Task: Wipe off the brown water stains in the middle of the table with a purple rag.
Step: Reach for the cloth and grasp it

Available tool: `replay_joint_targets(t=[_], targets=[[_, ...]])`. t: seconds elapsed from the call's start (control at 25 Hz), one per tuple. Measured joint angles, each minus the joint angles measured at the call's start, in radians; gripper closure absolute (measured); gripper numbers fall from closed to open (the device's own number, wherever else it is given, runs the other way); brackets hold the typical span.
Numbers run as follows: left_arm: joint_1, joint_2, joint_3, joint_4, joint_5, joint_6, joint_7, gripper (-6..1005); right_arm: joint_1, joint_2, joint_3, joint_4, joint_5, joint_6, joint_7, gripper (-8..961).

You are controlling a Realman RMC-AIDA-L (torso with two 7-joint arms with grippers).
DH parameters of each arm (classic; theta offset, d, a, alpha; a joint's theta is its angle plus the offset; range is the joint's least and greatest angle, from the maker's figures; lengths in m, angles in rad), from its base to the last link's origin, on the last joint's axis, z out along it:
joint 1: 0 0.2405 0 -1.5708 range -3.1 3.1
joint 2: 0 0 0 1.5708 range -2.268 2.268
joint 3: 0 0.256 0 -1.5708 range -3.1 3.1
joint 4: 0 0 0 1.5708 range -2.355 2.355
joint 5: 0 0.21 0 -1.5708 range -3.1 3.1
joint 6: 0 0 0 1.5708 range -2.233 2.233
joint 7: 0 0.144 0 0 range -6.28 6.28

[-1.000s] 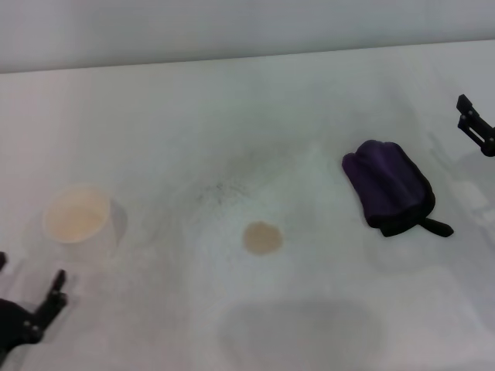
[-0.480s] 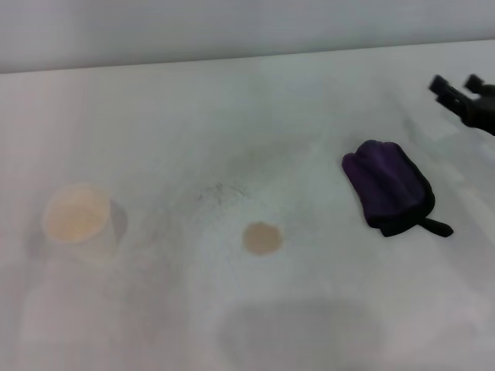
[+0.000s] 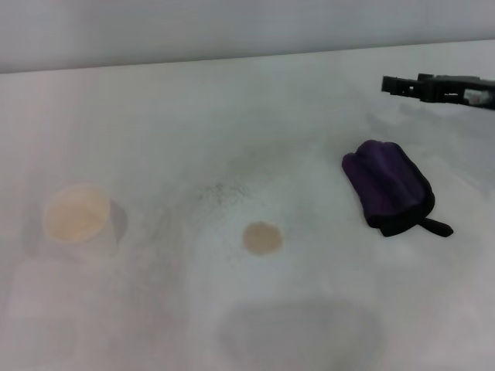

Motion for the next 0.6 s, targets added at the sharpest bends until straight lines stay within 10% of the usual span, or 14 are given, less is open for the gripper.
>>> replay_joint_targets(t=[0.32, 0.6], targets=[[-0.039, 0.004, -0.001, -0.054, -0.012, 0.018, -0.042, 116, 0.107, 0.006, -0.192, -0.374, -0.694, 0.245, 0.603, 96], [-0.05, 0.004, -0.002, -0.094, -0.015, 0.025, -0.053, 116, 0.216, 0.007, -0.37, -0.361, -0.808, 0.412, 0.804, 114]])
